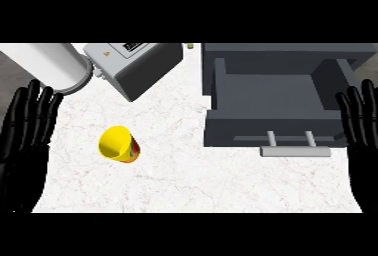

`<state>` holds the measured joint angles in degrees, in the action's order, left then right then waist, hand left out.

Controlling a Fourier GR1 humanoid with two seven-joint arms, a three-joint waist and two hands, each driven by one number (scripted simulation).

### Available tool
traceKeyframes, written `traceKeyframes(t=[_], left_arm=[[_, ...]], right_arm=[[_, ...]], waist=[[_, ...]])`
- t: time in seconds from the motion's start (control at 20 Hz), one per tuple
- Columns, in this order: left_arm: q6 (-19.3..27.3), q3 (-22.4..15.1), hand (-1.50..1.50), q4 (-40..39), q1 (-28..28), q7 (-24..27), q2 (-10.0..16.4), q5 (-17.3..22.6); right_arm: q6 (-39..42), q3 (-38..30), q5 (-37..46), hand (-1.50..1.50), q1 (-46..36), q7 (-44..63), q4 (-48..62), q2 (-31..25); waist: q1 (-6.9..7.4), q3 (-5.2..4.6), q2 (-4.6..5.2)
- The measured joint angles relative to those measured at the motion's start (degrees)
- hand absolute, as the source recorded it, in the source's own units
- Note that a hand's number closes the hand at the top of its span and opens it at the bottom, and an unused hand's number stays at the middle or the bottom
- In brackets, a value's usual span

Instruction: Pick up the cup, place it into the drawer and close the drawer

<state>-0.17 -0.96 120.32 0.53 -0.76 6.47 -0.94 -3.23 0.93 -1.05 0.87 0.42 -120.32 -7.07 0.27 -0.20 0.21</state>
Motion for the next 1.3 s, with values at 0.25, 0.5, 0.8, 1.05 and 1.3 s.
traceKeyframes(t=[0.25, 0.5, 0.8, 1.05, 1.3], left_arm=[[-0.8, -0.4, -1.50, -3.8, -2.0, 3.5, -1.3, 0.0], [-0.9, -1.1, -1.50, -6.4, -4.6, 0.0, -4.2, 5.5], [-0.9, -1.1, -1.50, -8.8, -4.7, 0.4, -5.6, 8.4], [0.5, -1.6, -1.50, -9.0, -5.9, -0.6, -5.5, 9.1], [1.3, -1.6, -1.50, -10.1, -6.6, -1.0, -5.8, 8.9]], right_arm=[[1.6, 1.0, 0.4, -1.50, -0.1, -0.8, 0.9, 0.7], [3.9, 1.6, -4.1, -1.50, -1.8, 4.0, 0.0, 0.6], [4.9, 1.3, -5.4, -1.50, -3.9, 6.2, 1.2, 1.1], [5.8, 0.3, -5.7, -1.50, -5.2, 5.8, 2.9, 1.3], [7.1, -0.2, -5.5, -1.50, -4.8, 4.2, 4.3, 1.7]], waist=[[-0.26, 0.14, -0.15], [-0.34, 0.17, -0.18], [-0.29, 0.20, -0.21], [-0.28, 0.21, -0.22], [-0.30, 0.20, -0.23]])
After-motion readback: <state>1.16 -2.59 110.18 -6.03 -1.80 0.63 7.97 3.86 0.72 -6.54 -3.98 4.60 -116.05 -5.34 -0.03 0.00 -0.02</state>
